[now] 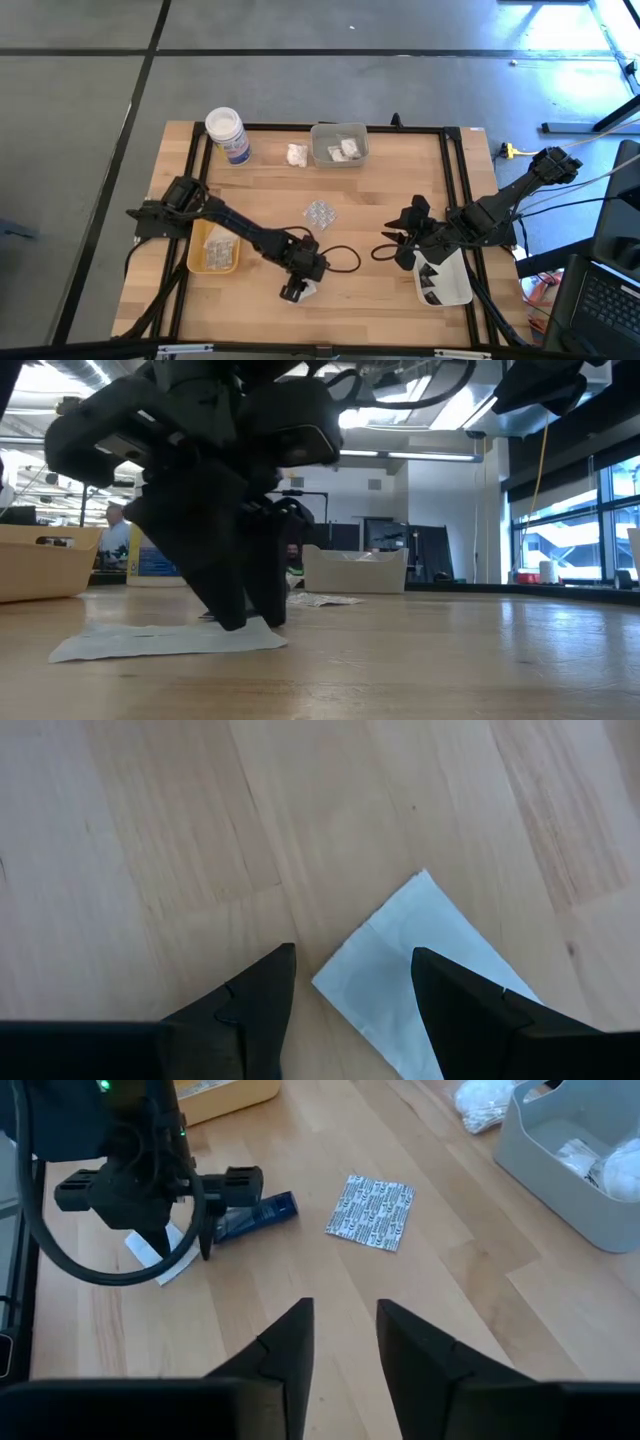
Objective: Pick & Place Travel size toiletries
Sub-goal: Put the white bandage pack into the yellow bin
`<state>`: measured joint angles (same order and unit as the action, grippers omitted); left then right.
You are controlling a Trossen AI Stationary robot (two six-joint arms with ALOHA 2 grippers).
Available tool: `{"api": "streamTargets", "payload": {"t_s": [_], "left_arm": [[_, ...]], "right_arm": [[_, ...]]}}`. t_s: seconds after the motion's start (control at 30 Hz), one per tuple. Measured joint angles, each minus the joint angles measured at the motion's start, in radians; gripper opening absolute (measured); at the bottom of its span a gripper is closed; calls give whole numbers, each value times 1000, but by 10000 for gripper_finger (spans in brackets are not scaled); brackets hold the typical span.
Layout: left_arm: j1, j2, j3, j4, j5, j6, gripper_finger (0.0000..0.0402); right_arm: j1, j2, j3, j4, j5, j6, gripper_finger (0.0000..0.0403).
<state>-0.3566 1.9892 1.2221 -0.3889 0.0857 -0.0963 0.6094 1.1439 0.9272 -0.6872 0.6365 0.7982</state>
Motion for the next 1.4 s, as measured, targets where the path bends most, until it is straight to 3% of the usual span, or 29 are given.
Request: {"api": "streamTargets", "payload": {"t_s": [0.5, 0.97, 1.4], "left_arm": [[-29, 1, -2, -15, -57, -24, 195], [-28, 2, -3, -16, -78, -32, 121], [-29, 2, -4, -22, -89, -32, 77]], "right_arm": [[0, 0, 0, 0, -1, 0, 105], [0, 0, 0, 0, -1, 0, 126], [0, 0, 0, 0, -1, 0, 100]]}}
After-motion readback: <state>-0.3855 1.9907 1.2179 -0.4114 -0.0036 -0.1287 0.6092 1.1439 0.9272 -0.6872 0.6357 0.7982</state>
